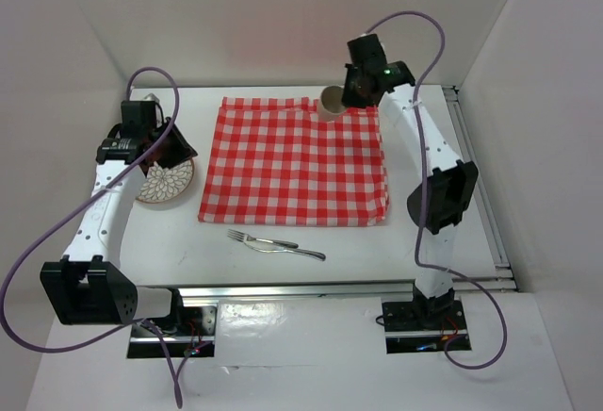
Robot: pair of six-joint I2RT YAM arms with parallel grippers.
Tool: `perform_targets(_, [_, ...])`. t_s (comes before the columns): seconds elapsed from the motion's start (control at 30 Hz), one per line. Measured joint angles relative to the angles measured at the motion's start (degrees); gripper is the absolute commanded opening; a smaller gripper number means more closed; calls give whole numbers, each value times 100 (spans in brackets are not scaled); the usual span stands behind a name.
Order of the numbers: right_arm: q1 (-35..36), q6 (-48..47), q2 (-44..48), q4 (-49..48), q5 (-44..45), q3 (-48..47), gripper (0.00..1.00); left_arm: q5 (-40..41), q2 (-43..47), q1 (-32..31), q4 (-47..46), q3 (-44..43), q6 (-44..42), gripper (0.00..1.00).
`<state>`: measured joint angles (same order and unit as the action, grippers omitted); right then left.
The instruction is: Set the dinner table for one person
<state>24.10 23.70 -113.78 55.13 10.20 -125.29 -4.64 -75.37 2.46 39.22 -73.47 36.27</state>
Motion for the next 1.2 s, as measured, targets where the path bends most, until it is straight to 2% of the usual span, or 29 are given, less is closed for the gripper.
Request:
perform_targets(0.13, [-850, -4, -625, 94, -168, -125, 0, -13, 4, 2, -98, 35, 9, 36])
perform_targets(0.3, [-1335, 2, -1123, 142, -315, -133, 0, -17, 15, 2, -197, 243, 7, 35])
perform_targets(0.87, [-1473, 39, -2356, -9, -175, -981, 0, 4, -59, 2, -411, 610, 11, 31])
perform_targets(1.2, [-1655, 15, -2551, -101, -258, -1134, 0, 33, -155, 2, -472, 610, 15, 31])
